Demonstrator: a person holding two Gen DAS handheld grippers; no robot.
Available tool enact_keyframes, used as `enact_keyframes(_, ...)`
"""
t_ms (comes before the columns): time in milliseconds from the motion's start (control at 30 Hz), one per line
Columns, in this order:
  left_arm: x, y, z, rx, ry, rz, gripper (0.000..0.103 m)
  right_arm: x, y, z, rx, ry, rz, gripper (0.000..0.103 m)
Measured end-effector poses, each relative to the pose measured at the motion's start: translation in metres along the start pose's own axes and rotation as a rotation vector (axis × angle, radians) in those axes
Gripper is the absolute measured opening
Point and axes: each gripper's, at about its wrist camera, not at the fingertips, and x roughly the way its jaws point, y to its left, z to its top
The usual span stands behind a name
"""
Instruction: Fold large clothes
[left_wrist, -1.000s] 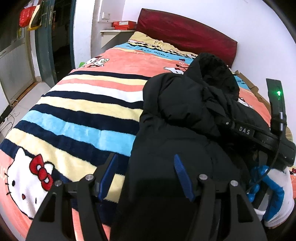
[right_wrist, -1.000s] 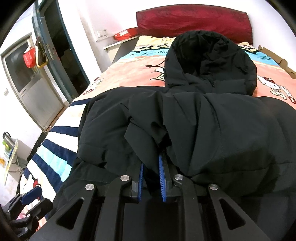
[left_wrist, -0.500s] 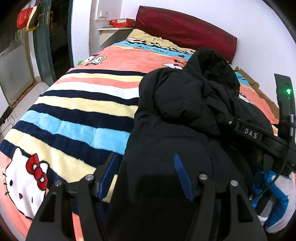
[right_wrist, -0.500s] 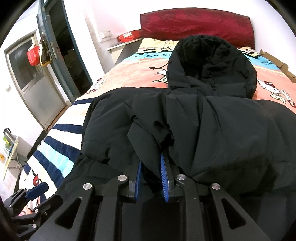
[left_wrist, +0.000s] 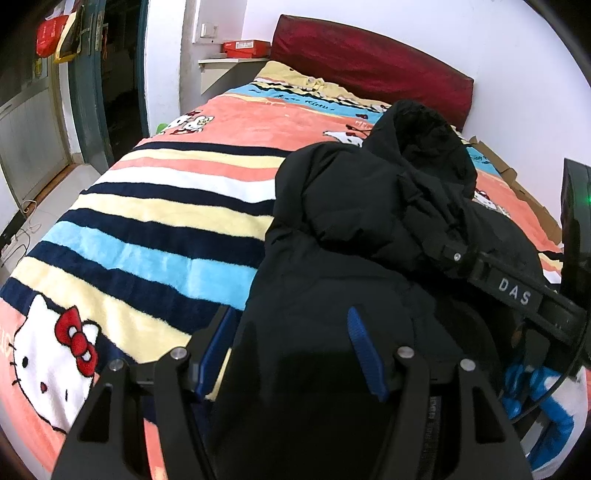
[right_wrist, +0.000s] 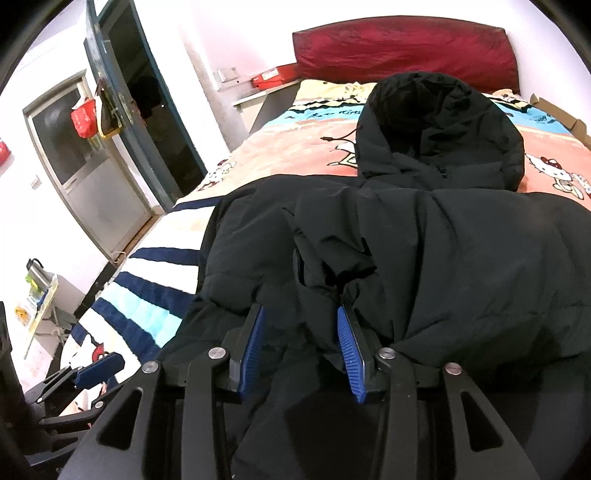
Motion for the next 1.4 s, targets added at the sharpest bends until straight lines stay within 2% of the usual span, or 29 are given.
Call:
enact_keyframes(600, -0.015, -0.011, 0.0, 0.005, -0.016, -0.002, 0.061, -0.025, 0.018, -0.012, -0.015, 0.003, 0.059, 0.042)
enact_keyframes(1400, -0.039, -0.009, 0.002, -0.017, -0.05, -0.009, 0.061, -0.05, 0.029, -0.027, -0.031, 0.023, 0.078, 0.042)
